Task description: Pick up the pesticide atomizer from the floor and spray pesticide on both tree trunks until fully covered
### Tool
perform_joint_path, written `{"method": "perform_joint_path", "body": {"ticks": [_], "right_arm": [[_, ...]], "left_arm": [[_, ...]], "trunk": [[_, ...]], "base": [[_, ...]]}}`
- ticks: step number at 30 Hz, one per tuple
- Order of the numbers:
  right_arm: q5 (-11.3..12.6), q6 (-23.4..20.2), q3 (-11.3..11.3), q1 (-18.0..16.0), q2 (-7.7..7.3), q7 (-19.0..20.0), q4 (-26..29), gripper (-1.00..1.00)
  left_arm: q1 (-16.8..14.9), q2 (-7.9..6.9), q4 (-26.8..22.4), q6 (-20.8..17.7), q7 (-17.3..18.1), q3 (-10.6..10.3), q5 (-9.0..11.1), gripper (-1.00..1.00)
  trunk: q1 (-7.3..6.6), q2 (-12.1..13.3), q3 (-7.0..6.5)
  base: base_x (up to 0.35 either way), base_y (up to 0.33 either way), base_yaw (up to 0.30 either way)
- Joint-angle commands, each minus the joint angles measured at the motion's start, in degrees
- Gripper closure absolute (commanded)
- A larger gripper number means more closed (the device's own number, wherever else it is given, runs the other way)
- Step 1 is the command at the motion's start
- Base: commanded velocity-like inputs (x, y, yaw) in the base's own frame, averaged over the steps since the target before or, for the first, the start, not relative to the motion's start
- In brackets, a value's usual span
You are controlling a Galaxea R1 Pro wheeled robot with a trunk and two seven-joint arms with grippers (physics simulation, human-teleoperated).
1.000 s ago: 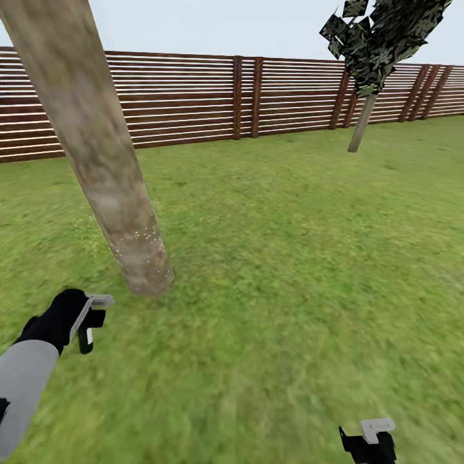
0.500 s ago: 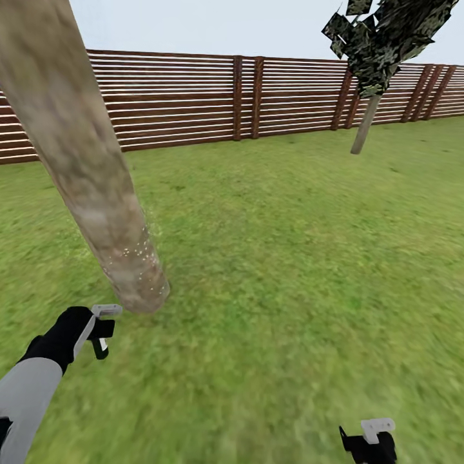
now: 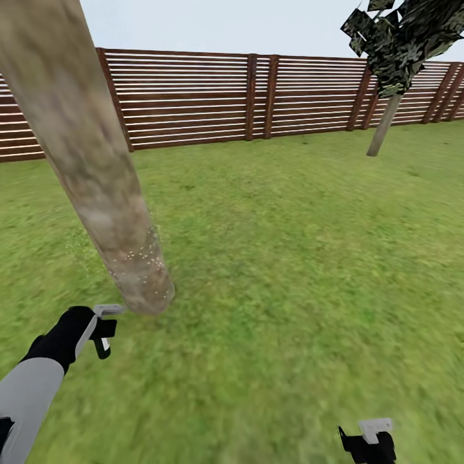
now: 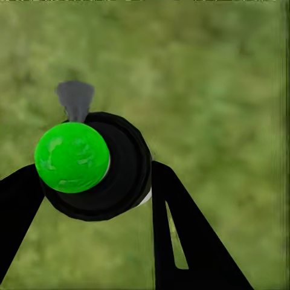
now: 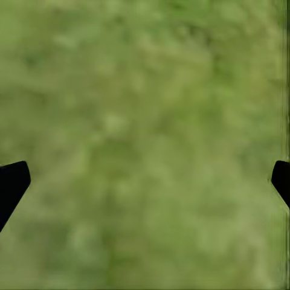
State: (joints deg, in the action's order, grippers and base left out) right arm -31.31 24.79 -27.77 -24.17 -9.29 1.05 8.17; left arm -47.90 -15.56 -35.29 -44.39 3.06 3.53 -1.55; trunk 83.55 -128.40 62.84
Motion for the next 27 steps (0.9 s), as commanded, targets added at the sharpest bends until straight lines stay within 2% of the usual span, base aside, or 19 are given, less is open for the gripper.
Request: {"method": "perform_joint_path", "body": {"ticks": [1,12,19,27], "right_arm": [[-0.02,0.0,0.0,0.0,-0.01,0.0,0.0,-1.0],[0.02,0.0,0.0,0.0,-0.04,0.0,0.0,-1.0],[0.02,0.0,0.0,0.0,0.06,0.0,0.0,-1.0],[-0.06,0.0,0.01,0.0,0.15,0.0,0.0,-1.0]], "left_arm": [[0.0,0.0,-0.05,0.0,0.01,0.03,-0.03,1.0],[0.0,0.0,-0.01,0.15,0.02,0.16,-0.03,1.0],[0.0,-0.04,-0.22,0.0,0.02,0.16,-0.03,1.0],[0.0,-0.02,-0.04,-0.09,0.02,0.25,0.03,1.0]], "trunk": [[0.0,0.0,0.0],[0.0,0.0,0.0],[0.0,0.0,0.0],[0.0,0.0,0.14]], "base": [[0.0,-0.268,0.004],[0.15,-0.233,0.0],[0.032,-0.267,0.005],[0.089,-0.27,0.248]]}}
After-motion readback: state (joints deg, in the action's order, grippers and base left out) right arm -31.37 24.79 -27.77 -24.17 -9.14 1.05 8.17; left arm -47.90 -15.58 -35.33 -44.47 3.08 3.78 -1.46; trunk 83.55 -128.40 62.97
